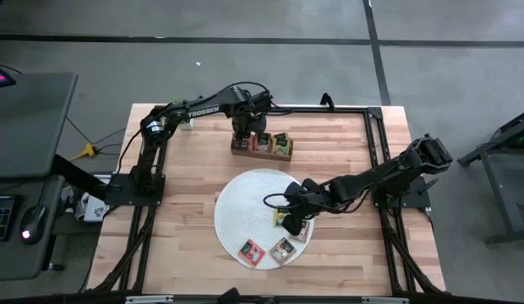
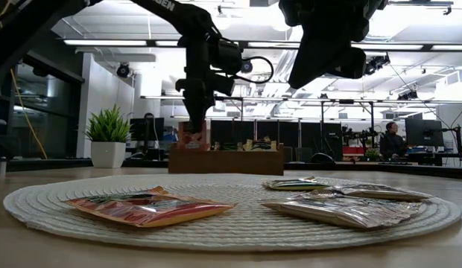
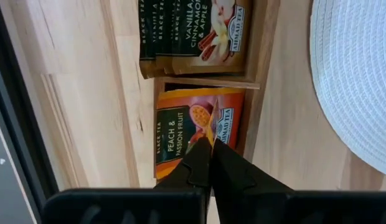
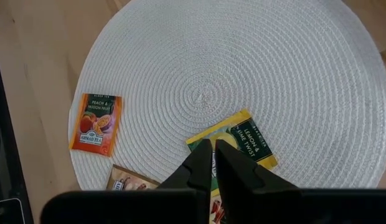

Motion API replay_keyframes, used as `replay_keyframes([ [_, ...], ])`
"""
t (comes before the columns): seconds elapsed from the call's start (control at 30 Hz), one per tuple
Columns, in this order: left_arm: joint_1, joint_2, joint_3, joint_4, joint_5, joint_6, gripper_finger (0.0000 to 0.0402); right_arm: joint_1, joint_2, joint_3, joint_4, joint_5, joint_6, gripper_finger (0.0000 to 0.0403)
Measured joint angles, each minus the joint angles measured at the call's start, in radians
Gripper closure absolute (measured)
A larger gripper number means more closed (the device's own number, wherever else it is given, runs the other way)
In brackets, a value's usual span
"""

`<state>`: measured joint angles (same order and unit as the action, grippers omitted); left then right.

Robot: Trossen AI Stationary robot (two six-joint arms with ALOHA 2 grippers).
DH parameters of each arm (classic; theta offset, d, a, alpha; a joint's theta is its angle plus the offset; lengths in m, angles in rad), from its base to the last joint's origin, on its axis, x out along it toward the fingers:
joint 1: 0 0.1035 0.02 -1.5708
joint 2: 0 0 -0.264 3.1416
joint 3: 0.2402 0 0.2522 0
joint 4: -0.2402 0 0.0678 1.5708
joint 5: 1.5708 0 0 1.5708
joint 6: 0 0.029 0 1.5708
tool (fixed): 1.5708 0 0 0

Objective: Pick & Place Tea
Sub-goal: Put the orange tea bag into the left section of the wooden organizer

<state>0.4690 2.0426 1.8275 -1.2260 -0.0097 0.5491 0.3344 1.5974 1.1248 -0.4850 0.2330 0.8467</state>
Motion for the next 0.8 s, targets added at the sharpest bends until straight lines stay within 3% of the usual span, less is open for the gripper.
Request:
replay_keyframes([
  [0.43,0.0,0.0,0.0,-0.009,0.032,0.008,0.0254,0.0,0.0,0.0,-0.009,0.0,-0.021,0.0371],
  [0.8,0.0,-0.007,0.181,-0.076,0.014,0.006,0.0241,0.008,0.0,0.0,-0.098,-0.012,-0.039,0.0373],
])
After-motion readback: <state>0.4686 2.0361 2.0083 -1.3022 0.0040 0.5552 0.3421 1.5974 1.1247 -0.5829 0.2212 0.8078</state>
